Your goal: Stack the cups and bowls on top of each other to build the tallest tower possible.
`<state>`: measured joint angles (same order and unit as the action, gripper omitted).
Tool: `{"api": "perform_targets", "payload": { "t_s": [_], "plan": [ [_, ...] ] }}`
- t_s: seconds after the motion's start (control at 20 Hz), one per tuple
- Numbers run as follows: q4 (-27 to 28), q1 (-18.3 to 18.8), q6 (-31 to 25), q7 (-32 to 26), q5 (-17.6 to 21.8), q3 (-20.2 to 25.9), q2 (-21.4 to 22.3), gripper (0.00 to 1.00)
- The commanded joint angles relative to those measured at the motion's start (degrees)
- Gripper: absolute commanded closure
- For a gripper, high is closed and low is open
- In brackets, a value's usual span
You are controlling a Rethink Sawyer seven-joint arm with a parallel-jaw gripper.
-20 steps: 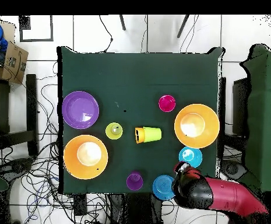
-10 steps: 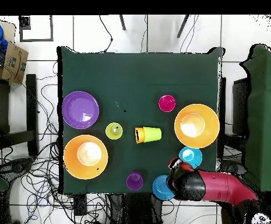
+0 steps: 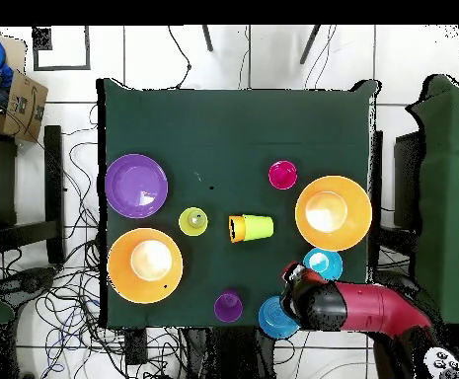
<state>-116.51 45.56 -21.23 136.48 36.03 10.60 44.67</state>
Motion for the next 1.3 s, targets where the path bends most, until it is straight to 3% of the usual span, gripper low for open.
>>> {"api": "perform_targets", "payload": {
  "t_s": [0.05, 0.8, 1.3],
  "plan": [
    [7.91, -0.6, 2.73, -4.28, 1.48, 6.43, -5.99, 0.0],
    [13.37, 1.04, 2.3, -6.56, 2.62, 8.34, -10.17, 0.0],
    [13.97, 0.52, 4.13, -5.14, 4.26, 7.03, -11.68, 0.0]
  ]
}}
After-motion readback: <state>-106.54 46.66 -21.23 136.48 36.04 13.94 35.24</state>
